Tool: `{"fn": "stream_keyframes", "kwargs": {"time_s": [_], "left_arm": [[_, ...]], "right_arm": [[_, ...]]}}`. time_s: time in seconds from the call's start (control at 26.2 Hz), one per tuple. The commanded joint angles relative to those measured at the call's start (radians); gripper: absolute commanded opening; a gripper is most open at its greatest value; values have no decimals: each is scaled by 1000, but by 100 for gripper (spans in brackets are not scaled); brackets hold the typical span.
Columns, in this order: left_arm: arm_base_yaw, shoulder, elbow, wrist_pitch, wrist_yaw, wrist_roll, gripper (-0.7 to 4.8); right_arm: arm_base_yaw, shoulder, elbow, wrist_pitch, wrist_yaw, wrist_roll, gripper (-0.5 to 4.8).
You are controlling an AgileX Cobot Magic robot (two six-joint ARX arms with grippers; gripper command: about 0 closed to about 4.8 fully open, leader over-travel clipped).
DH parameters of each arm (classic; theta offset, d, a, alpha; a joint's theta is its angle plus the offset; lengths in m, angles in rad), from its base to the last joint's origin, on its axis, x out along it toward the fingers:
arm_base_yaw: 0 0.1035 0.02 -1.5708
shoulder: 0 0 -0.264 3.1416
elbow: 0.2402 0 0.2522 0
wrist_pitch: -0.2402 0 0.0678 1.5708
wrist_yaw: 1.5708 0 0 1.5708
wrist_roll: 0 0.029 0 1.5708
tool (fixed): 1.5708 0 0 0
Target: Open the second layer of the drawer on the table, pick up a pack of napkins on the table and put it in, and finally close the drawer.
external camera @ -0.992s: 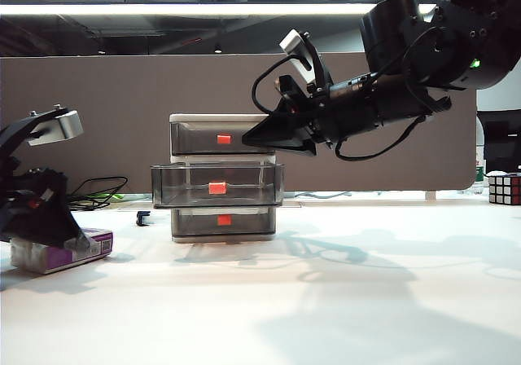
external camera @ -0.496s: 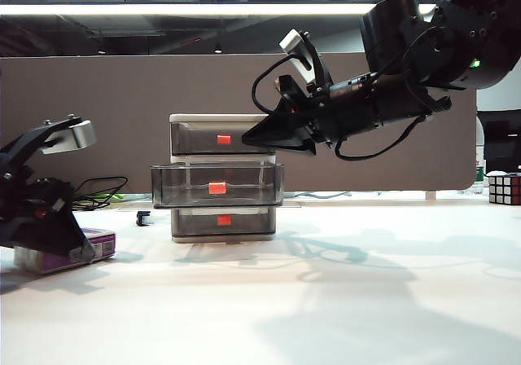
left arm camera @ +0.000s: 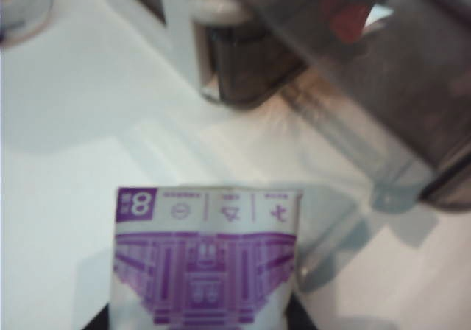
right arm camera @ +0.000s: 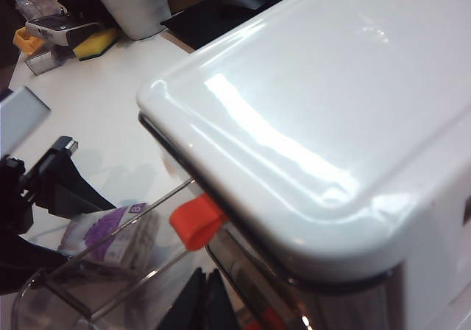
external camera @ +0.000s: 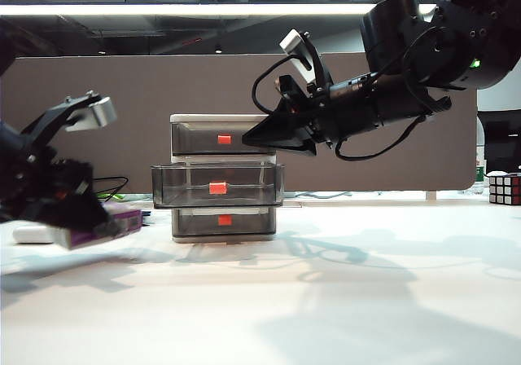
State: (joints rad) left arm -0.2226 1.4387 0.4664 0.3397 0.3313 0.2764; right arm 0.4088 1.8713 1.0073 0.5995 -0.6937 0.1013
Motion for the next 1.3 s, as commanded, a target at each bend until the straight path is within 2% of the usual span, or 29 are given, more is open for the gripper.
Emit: {"fn": "stream_keyframes", "kwargs": {"time_s": [0.04, 0.19, 0.27, 0.46, 0.65, 0.76, 1.03, 1.22, 1.3], "left_arm": [[-44, -29, 52, 20, -28, -1, 201], [-62, -71, 106, -3, -107, 13, 202], [-62, -82, 126, -29, -106, 12, 202], [-69, -93, 152, -73, 51, -3, 202], [-167, -93, 173, -80, 73, 22, 202], [-242, -89, 218, -84, 19, 55, 202], [-252, 0, 309, -88, 23, 90, 202], [-253, 48, 360, -149, 21, 91, 202], [-252, 48, 360, -151, 21, 95, 203]], "right_arm": [[2, -4, 6, 2, -8, 3, -5], [2, -4, 6, -5, -8, 3, -5], [2, -4, 6, -8, -8, 3, -5], [2, -4, 6, -16, -8, 3, -5], [5, -4, 6, -16, -8, 3, -5], [8, -4, 6, -18, -9, 3, -5], [9, -4, 6, -11, -19, 3, -5], [6, -5, 6, -6, 117, 2, -5], [6, -5, 6, 20, 126, 2, -5]]}}
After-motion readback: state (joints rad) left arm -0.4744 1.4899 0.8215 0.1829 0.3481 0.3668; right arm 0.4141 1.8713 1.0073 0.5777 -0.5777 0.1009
